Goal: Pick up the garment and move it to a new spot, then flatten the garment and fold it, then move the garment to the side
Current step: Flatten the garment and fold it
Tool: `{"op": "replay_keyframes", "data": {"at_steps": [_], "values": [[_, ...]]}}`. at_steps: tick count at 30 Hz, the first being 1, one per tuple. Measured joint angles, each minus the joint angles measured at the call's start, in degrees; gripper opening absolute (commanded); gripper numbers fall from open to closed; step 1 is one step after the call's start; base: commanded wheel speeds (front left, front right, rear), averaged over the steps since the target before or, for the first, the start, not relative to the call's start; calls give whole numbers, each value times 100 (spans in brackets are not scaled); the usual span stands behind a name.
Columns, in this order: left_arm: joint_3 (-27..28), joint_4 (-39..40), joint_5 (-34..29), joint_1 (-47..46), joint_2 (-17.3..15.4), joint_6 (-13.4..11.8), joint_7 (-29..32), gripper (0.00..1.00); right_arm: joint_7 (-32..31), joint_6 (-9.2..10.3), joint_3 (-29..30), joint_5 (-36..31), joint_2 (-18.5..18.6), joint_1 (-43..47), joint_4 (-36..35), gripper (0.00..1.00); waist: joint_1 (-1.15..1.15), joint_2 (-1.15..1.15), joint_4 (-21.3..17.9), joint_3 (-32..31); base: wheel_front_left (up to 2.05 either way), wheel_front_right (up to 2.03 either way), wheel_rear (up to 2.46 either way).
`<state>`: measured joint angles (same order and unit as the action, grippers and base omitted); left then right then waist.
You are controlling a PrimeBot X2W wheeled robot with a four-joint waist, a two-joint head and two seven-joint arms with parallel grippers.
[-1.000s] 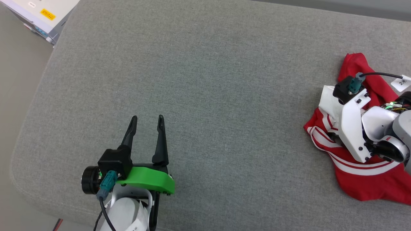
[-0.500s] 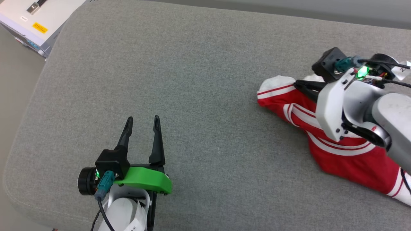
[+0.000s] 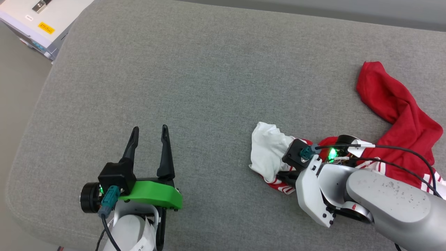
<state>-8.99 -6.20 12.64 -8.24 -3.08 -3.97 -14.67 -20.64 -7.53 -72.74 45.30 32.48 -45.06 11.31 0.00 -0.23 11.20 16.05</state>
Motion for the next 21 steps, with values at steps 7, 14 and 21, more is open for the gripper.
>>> {"op": "replay_keyframes", "data": {"at_steps": [7, 14, 21], "values": [[113, -27, -80, 21, 0, 21, 0, 100, 970, 0, 158, -141, -57, 20, 133, 100, 0, 0, -130, -132, 0, 0, 0], [299, -30, -323, 111, 1, 177, 0, 100, 2179, 0, 1514, -526, 126, 524, -166, 100, 0, 0, -263, -421, 0, 0, 0], [579, 21, -549, 73, -40, 447, 0, 100, 3091, 0, 3712, -1378, -144, 1736, -258, 100, 0, 0, -515, -598, 0, 0, 0]]}}
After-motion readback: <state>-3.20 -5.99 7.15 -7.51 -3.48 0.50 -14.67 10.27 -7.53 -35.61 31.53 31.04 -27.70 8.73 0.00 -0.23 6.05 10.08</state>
